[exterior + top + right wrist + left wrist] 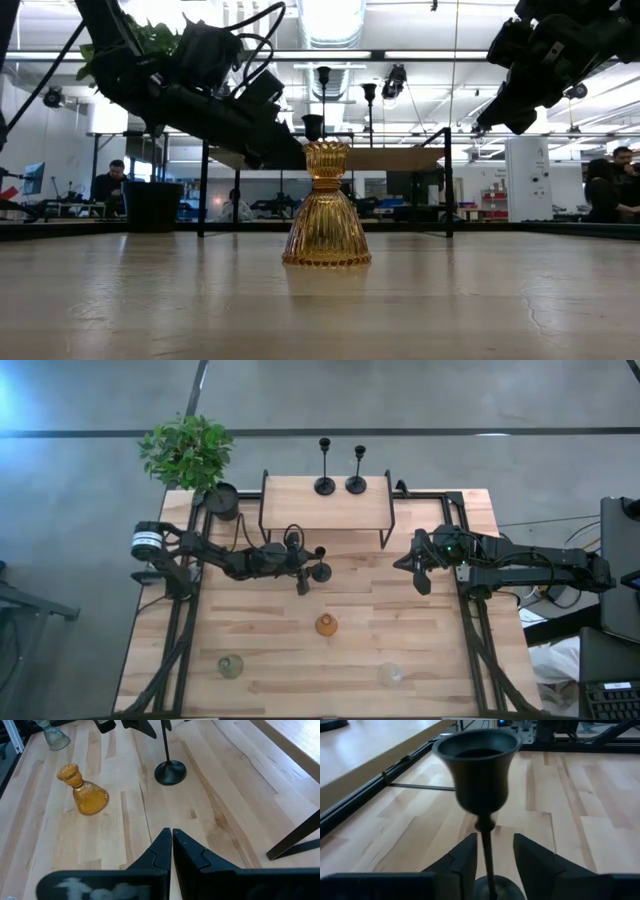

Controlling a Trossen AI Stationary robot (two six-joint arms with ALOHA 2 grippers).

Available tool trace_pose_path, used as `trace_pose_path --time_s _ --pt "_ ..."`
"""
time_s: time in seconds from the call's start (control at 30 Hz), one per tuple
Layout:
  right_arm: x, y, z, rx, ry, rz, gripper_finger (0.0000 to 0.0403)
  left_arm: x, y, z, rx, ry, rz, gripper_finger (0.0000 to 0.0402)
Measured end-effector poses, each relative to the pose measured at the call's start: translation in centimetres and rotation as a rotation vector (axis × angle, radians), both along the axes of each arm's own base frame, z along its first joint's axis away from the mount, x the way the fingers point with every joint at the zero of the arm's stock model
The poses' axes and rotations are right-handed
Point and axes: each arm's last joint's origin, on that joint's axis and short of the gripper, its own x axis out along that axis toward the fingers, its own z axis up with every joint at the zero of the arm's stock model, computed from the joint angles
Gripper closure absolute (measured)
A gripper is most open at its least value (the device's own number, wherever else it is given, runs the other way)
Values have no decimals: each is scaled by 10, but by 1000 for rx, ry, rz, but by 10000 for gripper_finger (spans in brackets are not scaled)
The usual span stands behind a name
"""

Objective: Pick & Place candle stick holders
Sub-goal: Put the black candle holder on the shelf

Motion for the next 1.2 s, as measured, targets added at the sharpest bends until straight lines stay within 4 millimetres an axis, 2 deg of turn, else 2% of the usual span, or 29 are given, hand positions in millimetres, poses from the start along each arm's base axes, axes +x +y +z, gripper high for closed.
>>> trace_pose_path --time_s 0.23,0.3,1.2 --pt "0 0 0 0 0 0 390 0 0 0 -3 -2 -3 369" --pt "0 0 0 0 0 0 390 0 0 1 -2 -4 -6 384" --pt "0 0 0 0 0 0 390 0 0 1 3 -4 -1 383"
